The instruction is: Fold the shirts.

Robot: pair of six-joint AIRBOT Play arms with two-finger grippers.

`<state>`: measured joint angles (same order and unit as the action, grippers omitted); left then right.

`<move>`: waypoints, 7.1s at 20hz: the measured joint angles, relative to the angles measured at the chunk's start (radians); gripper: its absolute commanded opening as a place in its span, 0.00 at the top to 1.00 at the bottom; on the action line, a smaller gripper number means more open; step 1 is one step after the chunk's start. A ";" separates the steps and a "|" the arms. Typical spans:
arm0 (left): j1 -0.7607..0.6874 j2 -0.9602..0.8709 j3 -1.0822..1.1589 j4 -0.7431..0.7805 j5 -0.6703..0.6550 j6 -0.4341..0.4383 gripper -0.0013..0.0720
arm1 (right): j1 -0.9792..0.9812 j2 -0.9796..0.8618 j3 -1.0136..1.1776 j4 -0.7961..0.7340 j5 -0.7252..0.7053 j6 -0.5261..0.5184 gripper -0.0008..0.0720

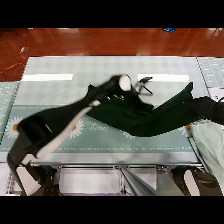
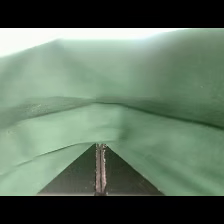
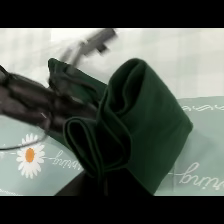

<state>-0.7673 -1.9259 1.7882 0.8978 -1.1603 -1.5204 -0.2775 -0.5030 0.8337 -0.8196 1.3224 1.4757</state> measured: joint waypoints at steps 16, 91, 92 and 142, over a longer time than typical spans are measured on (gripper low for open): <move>0.721 1.075 -0.832 0.200 0.010 0.027 0.96 | 0.590 -0.649 0.207 0.279 -0.450 -0.095 0.96; 0.803 1.328 -1.258 0.119 0.154 -0.027 0.95 | -0.113 -0.770 1.033 -0.133 0.137 0.192 0.96; 0.803 1.328 -1.258 0.119 0.155 -0.024 0.95 | -0.166 -0.749 1.032 -0.152 0.174 0.193 0.96; 0.602 0.542 -0.376 0.468 -0.125 -0.055 0.95 | 0.496 -0.945 0.666 -0.779 0.000 0.167 0.96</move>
<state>-0.1654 -1.3842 1.4124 1.3659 -1.2850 -1.5749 0.2184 -1.4483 1.4994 -1.5990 1.3224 1.6424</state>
